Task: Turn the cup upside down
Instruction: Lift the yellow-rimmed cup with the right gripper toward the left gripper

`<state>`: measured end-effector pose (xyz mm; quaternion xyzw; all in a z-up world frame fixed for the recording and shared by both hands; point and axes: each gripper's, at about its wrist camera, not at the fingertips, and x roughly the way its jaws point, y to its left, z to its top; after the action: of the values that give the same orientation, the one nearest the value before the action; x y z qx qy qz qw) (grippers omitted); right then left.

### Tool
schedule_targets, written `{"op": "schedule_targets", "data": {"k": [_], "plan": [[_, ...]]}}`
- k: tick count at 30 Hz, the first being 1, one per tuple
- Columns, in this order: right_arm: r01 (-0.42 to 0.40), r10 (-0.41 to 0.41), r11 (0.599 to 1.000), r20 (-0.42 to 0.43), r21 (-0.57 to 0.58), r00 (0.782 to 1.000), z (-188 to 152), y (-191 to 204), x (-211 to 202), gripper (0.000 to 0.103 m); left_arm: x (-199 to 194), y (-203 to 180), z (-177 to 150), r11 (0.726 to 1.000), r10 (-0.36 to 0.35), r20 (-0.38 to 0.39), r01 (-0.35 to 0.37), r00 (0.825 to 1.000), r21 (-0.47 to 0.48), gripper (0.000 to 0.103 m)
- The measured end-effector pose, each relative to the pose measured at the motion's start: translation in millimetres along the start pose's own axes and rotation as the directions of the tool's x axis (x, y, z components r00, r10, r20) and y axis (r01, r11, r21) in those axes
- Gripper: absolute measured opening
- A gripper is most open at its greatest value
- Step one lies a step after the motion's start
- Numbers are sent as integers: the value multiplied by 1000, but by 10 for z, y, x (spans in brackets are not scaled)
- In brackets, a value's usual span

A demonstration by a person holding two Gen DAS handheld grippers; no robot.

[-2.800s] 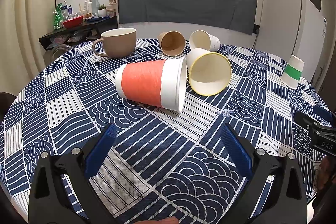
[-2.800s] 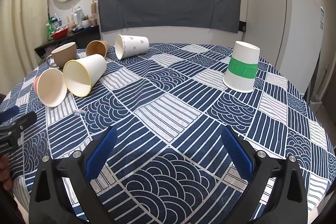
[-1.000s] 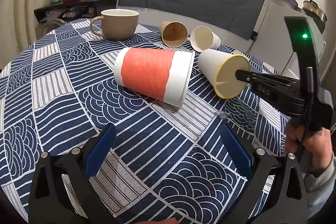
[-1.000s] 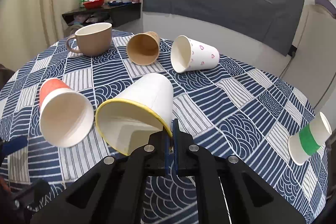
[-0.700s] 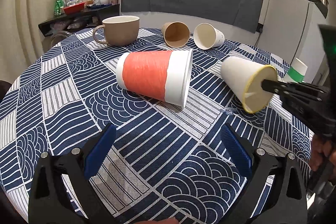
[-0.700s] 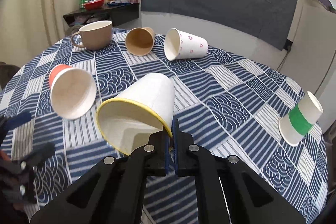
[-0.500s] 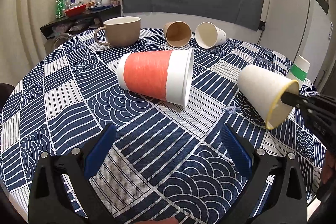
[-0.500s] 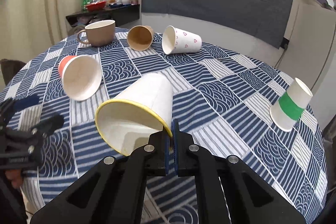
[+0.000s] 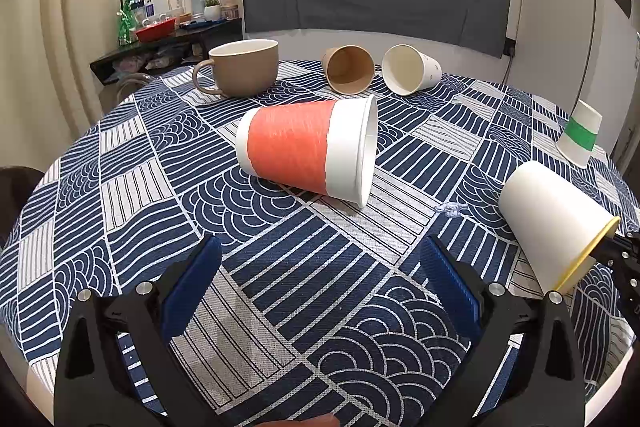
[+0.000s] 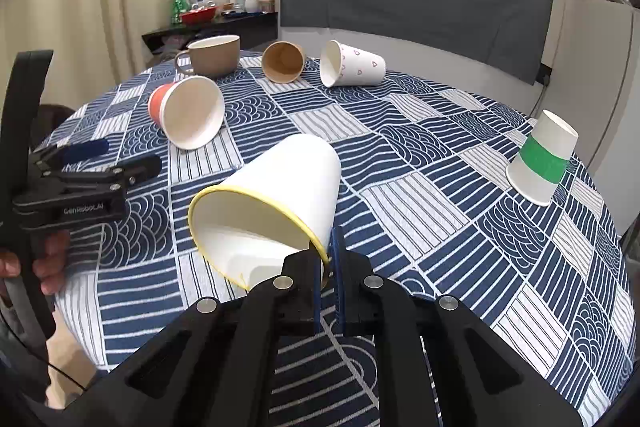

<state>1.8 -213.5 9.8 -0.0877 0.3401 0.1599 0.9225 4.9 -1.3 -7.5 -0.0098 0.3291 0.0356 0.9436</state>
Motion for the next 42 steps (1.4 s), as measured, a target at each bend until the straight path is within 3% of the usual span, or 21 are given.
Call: {"op": "schedule_targets", "data": {"k": [1,3,4,5,8,15,25,33,42], "plan": [[1,-1,1000,-5,1,1000,-6,-4,-3,12,-4,-15,-2,1000,3,3,-3,1000,9,97],[15,-15,1000,-12,-7,1000,-21,2,-8,42,-19,-48,-11,999,12,13,-12,1000,30,97],[32,-32,999,-4,-15,999,-37,10,-26,65,-28,-59,-17,999,14,17,-15,1000,35,97],[47,-47,999,5,-23,999,-58,16,-50,75,-35,-62,-20,999,12,21,-13,1000,38,97],[27,-27,999,-1,-23,1000,-113,-7,-83,86,-18,-42,-1,999,16,13,-16,1000,31,97],[41,-41,999,-31,11,999,-207,-182,-60,86,4,-79,34,998,-32,3,32,999,55,97],[91,-91,996,-40,0,995,-359,-431,-132,87,6,-321,250,996,-47,-8,48,999,78,97],[131,-129,990,-45,53,991,-442,-799,-156,88,-105,-736,528,991,-63,-27,66,998,120,97],[128,-127,989,-15,68,992,-439,-1031,-162,88,-82,-1117,791,990,-102,-97,111,990,87,97]]}}
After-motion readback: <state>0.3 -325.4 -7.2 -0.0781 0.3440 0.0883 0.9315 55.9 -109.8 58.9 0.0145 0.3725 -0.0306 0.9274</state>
